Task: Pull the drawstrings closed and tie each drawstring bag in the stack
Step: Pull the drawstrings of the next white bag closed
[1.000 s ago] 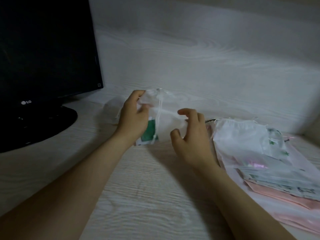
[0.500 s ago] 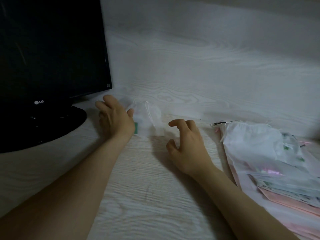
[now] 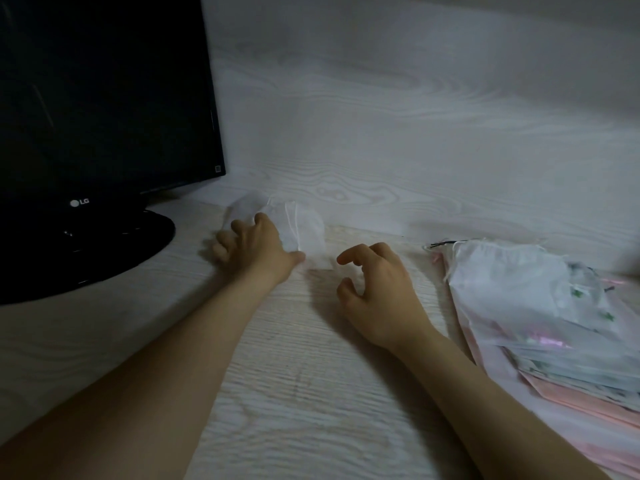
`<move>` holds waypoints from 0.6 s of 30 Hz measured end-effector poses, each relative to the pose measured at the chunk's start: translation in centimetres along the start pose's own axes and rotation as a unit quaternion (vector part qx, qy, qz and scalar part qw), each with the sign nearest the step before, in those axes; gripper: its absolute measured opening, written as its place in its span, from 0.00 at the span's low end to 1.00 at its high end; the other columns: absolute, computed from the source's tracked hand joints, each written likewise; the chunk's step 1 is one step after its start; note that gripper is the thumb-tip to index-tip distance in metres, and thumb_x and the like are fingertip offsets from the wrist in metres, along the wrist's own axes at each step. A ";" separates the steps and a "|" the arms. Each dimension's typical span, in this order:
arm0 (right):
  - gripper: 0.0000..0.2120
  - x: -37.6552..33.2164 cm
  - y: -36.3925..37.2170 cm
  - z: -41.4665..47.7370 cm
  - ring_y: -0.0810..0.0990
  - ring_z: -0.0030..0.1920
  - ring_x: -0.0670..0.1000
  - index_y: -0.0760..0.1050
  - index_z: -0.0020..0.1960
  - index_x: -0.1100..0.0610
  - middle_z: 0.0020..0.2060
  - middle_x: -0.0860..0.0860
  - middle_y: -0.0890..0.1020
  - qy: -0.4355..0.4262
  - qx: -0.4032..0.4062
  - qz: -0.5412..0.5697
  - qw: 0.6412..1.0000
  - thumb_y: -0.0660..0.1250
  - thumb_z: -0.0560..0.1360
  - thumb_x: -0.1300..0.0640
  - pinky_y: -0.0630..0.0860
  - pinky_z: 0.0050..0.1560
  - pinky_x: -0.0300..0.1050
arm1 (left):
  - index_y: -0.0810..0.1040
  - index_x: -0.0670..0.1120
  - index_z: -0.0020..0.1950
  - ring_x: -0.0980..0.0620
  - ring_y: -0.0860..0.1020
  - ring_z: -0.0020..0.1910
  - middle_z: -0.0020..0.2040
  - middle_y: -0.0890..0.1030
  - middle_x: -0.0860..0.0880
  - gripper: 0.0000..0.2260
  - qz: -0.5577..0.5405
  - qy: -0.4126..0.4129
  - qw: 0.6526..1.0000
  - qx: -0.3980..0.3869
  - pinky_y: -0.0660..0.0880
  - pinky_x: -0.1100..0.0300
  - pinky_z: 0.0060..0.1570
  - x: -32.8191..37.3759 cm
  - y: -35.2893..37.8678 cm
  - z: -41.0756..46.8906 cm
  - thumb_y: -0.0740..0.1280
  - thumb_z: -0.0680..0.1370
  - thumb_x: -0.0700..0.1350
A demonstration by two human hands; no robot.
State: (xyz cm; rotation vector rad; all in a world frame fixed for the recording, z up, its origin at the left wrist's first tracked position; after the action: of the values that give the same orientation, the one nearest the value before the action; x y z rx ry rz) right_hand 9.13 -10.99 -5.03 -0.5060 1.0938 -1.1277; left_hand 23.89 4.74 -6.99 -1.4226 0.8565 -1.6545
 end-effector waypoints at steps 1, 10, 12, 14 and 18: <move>0.20 0.0 0.0 0.0 0.76 0.56 0.54 0.77 0.64 0.49 0.56 0.49 0.74 0.001 0.001 0.001 1.000 0.63 0.73 0.51 0.75 0.61 0.58 | 0.75 0.51 0.68 0.34 0.66 0.71 0.73 0.68 0.39 0.30 -0.019 0.008 1.000 0.016 0.61 0.42 0.70 0.0 -0.3 0.1 0.78 0.72 0.62; 0.21 0.0 0.1 -0.2 0.76 0.56 0.53 0.78 0.63 0.48 0.57 0.48 0.74 0.008 -0.010 0.008 1.000 0.60 0.72 0.48 0.76 0.60 0.58 | 0.76 0.45 0.69 0.39 0.58 0.79 0.81 0.60 0.45 0.21 0.006 0.043 0.990 0.134 0.58 0.38 0.72 0.0 -2.5 0.4 0.75 0.78 0.48; 0.21 0.0 0.1 -0.2 0.76 0.56 0.53 0.78 0.63 0.48 0.56 0.48 0.74 0.013 -0.014 0.005 1.000 0.60 0.72 0.48 0.76 0.61 0.58 | 0.75 0.45 0.70 0.39 0.51 0.82 0.85 0.53 0.45 0.20 0.014 0.063 0.990 0.125 0.55 0.36 0.74 0.5 -2.1 0.1 0.73 0.79 0.46; 0.21 0.0 0.1 -0.2 0.77 0.56 0.53 0.78 0.63 0.48 0.56 0.49 0.74 0.014 -0.017 0.000 1.000 0.60 0.72 0.49 0.76 0.61 0.58 | 0.77 0.47 0.68 0.38 0.56 0.79 0.81 0.60 0.45 0.16 0.015 0.102 0.987 0.121 0.58 0.39 0.73 1.6 -1.8 -0.6 0.70 0.80 0.48; 0.18 0.1 0.2 -0.1 0.77 0.55 0.54 0.79 0.62 0.50 0.55 0.50 0.75 0.012 -0.017 -0.020 1.000 0.62 0.73 0.52 0.76 0.60 0.58 | 0.81 0.52 0.62 0.45 0.67 0.69 0.67 0.73 0.49 0.09 -0.066 0.235 0.967 0.068 0.66 0.49 0.68 5.3 -0.9 -3.3 0.68 0.82 0.47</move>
State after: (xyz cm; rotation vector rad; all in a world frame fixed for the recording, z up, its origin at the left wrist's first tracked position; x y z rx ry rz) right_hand 9.15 -11.02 -5.29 -0.5453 1.1288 -1.1548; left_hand 20.10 0.52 -4.17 -1.0244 0.8938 -2.1567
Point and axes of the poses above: each hand's wrist, its own z-axis towards the middle knuckle, its own y-axis out of the palm, x = y × z, the point moved 8 cm from there along z, towards the middle knuckle
